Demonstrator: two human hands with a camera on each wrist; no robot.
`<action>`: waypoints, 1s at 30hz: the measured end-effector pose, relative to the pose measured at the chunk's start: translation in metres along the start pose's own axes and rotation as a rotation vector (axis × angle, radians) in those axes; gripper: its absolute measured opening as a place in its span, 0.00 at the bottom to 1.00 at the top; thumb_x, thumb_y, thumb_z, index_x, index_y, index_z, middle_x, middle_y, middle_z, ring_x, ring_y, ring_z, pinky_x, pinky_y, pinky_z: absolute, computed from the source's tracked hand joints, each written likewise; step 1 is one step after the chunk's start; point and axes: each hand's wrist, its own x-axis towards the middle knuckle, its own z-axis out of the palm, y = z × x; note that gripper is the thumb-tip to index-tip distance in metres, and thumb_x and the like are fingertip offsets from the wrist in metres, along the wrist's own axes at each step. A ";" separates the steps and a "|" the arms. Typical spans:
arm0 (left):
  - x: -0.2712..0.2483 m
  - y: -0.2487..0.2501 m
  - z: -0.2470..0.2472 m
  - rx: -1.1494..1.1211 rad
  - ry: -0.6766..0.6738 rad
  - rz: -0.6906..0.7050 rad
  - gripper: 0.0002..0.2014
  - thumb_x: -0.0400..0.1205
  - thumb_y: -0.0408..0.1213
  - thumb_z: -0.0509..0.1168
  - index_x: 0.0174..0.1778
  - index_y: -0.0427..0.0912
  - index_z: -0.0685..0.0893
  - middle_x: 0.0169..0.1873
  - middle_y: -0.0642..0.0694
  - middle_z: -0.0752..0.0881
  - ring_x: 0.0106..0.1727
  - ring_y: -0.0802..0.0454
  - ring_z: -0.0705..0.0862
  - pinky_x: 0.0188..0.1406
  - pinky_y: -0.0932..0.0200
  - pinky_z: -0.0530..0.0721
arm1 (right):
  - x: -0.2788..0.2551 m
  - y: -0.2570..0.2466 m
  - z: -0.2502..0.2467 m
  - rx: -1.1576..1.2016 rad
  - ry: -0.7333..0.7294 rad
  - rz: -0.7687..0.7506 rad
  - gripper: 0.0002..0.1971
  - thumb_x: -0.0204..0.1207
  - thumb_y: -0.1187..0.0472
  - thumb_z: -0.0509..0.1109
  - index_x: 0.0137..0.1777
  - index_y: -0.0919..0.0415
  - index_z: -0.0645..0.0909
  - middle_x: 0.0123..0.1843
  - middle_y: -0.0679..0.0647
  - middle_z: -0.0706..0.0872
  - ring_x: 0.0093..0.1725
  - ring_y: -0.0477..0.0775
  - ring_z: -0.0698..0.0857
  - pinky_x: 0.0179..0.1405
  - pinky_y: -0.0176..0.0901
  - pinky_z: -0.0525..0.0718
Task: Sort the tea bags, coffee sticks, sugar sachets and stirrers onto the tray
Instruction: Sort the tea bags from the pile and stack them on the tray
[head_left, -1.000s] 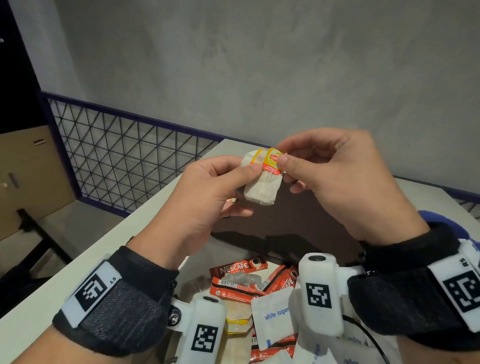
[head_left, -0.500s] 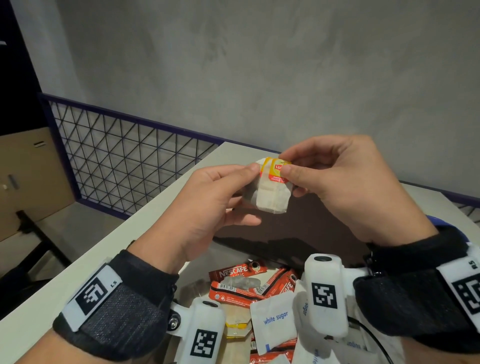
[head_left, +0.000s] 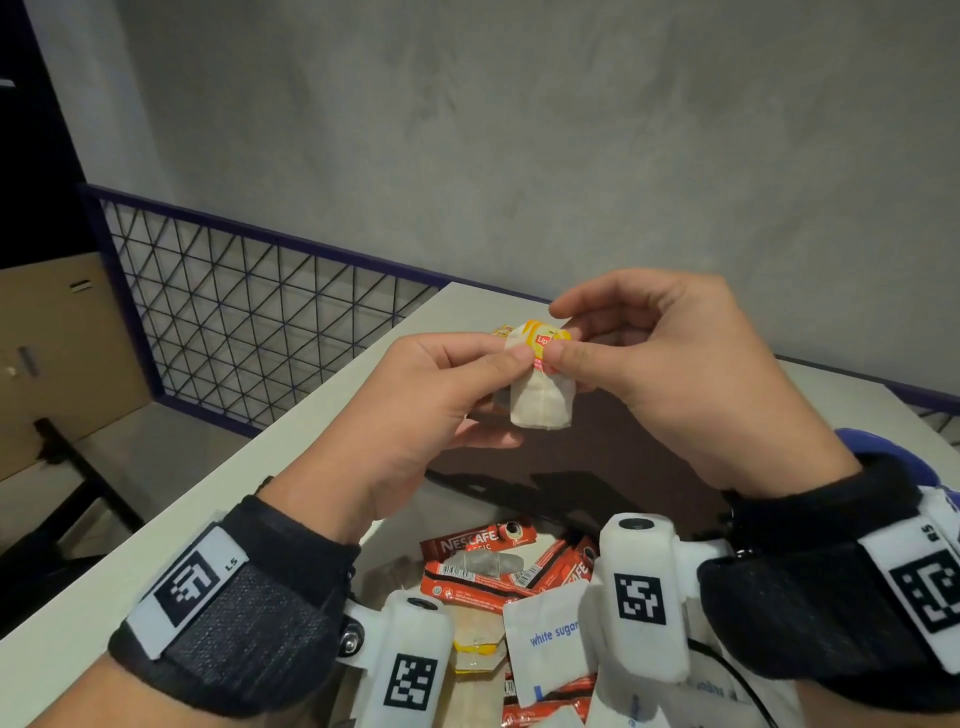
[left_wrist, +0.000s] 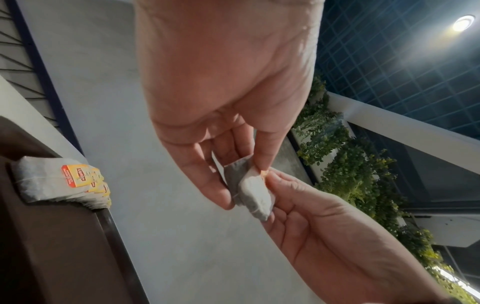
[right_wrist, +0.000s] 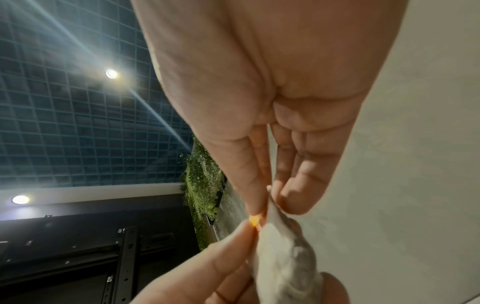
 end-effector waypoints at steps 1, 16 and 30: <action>0.000 0.000 0.000 -0.014 0.006 -0.007 0.09 0.84 0.39 0.71 0.55 0.40 0.94 0.50 0.40 0.95 0.46 0.51 0.92 0.45 0.50 0.91 | -0.001 0.000 0.001 -0.013 0.000 0.006 0.09 0.70 0.62 0.85 0.49 0.56 0.90 0.42 0.57 0.92 0.43 0.60 0.91 0.48 0.60 0.91; 0.002 0.015 -0.021 -0.135 0.127 -0.112 0.12 0.84 0.42 0.72 0.61 0.42 0.92 0.53 0.47 0.95 0.59 0.47 0.93 0.47 0.50 0.93 | 0.082 0.014 -0.007 -0.259 -0.254 0.297 0.12 0.77 0.60 0.79 0.51 0.68 0.82 0.38 0.59 0.87 0.33 0.52 0.85 0.35 0.48 0.91; 0.014 0.013 -0.044 -0.352 0.312 -0.141 0.04 0.81 0.39 0.72 0.48 0.44 0.91 0.42 0.46 0.94 0.39 0.53 0.90 0.28 0.60 0.87 | 0.191 0.153 0.043 -0.382 -0.391 0.661 0.06 0.87 0.64 0.67 0.51 0.65 0.75 0.49 0.68 0.85 0.39 0.64 0.91 0.33 0.52 0.93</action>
